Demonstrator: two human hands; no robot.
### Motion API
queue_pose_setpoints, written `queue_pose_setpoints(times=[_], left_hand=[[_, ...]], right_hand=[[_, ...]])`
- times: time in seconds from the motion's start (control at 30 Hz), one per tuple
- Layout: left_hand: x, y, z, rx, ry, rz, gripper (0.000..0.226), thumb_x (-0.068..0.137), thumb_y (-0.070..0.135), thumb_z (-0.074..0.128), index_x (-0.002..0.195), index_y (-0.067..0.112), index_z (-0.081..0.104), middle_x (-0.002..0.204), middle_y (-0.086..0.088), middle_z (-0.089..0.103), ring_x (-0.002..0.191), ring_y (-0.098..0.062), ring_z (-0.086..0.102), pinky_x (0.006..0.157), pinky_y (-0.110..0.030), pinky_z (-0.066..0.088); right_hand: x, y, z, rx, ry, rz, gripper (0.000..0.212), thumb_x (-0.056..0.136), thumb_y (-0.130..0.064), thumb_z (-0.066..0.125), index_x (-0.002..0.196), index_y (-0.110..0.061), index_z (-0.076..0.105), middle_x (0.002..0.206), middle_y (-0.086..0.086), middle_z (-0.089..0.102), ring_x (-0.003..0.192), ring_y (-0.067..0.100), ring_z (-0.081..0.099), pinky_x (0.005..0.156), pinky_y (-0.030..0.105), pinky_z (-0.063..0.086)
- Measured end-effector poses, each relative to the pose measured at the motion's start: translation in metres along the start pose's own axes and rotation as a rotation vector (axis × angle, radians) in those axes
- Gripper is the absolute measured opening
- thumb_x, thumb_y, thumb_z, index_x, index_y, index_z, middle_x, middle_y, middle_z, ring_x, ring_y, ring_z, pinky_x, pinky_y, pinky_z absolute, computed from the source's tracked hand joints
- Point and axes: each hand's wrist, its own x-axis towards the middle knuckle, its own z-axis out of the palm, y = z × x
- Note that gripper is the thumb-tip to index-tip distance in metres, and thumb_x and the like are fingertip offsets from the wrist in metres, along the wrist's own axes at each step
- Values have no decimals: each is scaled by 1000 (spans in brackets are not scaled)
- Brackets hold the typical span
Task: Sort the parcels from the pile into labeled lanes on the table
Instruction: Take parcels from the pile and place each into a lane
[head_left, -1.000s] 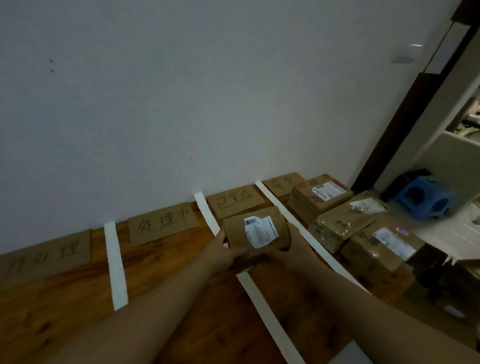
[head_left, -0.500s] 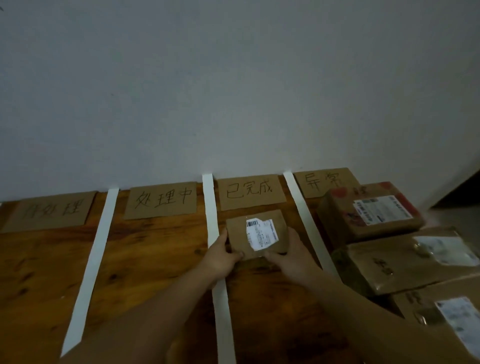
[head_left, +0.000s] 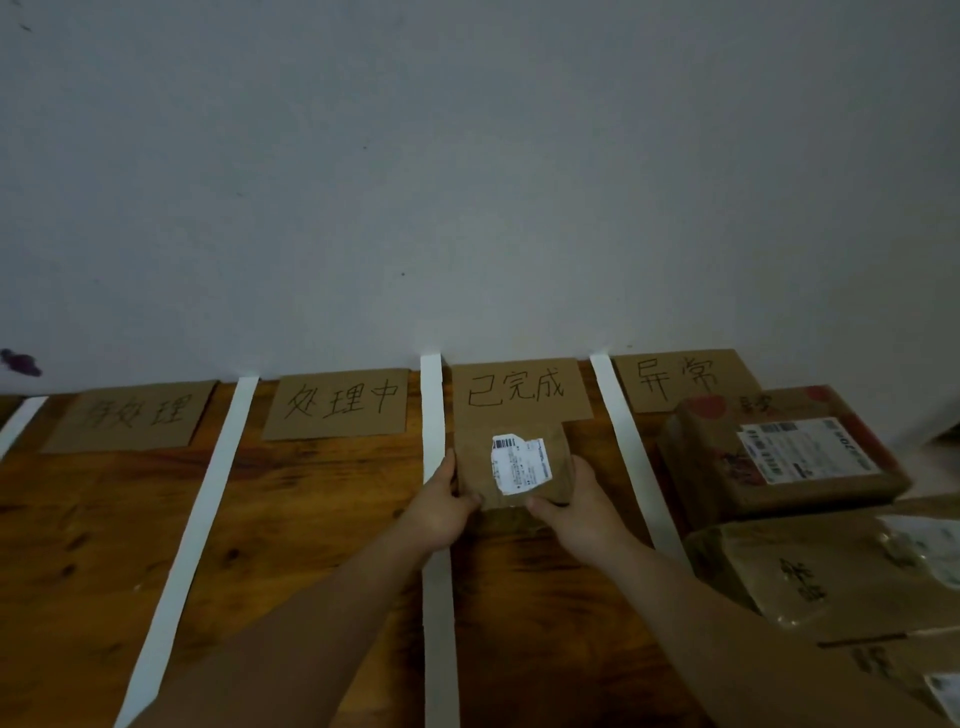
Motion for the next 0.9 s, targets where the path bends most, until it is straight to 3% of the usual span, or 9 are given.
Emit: queue_pose_setpoints(times=[0.1, 0.17, 0.27, 0.37, 0.43, 0.57, 0.7, 0.77, 0.9], left_hand=[[-8, 10, -12, 79, -36, 0, 69, 94, 17, 54, 150, 28, 14, 152, -1, 31, 138, -22, 32, 106, -32, 33], [-21, 15, -33, 148, -21, -3, 74, 93, 26, 56, 150, 29, 10, 155, -1, 24, 140, -24, 27, 109, -35, 30], [-53, 14, -89, 199, 68, 2, 70, 93, 33, 55, 150, 27, 14, 154, -1, 25, 139, -24, 30, 102, -29, 32], [-97, -1, -165, 197, 201, 21, 68, 92, 33, 57, 149, 23, 22, 151, -2, 33, 135, -20, 37, 101, -26, 33], [-134, -23, -219, 205, 307, 8, 70, 91, 34, 59, 149, 21, 23, 151, -4, 34, 134, -20, 37, 100, -22, 32], [-222, -80, -327, 166, 484, -44, 70, 91, 36, 59, 150, 22, 23, 150, -5, 34, 133, -21, 38, 90, -21, 34], [-314, -148, -427, 95, 591, -68, 80, 84, 43, 65, 149, 22, 24, 150, 2, 32, 135, -19, 37, 108, -26, 31], [-357, -177, -467, 39, 659, -120, 81, 84, 44, 65, 149, 25, 22, 149, 0, 34, 133, -21, 40, 108, -31, 35], [-420, -224, -536, -56, 742, -196, 73, 91, 33, 59, 150, 26, 17, 151, -5, 32, 129, -26, 44, 96, -33, 46]], right_hand=[[-3, -16, 1, -166, 46, 11, 93, 78, -35, 76, 149, -20, 18, 151, 5, 29, 139, 27, 31, 110, 44, 34], [-6, -39, 6, -310, 113, -42, 98, 76, -44, 74, 150, -18, 16, 153, 8, 23, 140, 29, 25, 111, 51, 32], [-23, -100, 29, -402, 79, -152, 89, 85, -47, 64, 153, -17, 15, 159, 8, 16, 145, 31, 17, 116, 48, 23], [-46, -166, 74, -427, -4, -325, 74, 91, -47, 58, 151, -19, 24, 155, 7, 27, 141, 28, 28, 112, 42, 27], [-67, -205, 116, -450, -72, -426, 66, 92, -45, 56, 147, -18, 33, 149, 8, 35, 136, 26, 35, 110, 35, 30], [-122, -271, 222, -428, -185, -530, 62, 93, -43, 56, 146, -19, 36, 150, 6, 34, 134, 24, 40, 103, 29, 34], [-180, -325, 338, -431, -288, -624, 65, 91, -49, 56, 145, -19, 37, 145, 6, 44, 125, 24, 48, 96, 29, 40], [-206, -348, 391, -409, -341, -652, 63, 91, -48, 57, 144, -19, 38, 140, 6, 49, 116, 23, 53, 92, 29, 43], [-243, -387, 481, -399, -439, -689, 67, 88, -51, 59, 145, -22, 38, 144, 4, 46, 124, 22, 49, 100, 33, 42]])
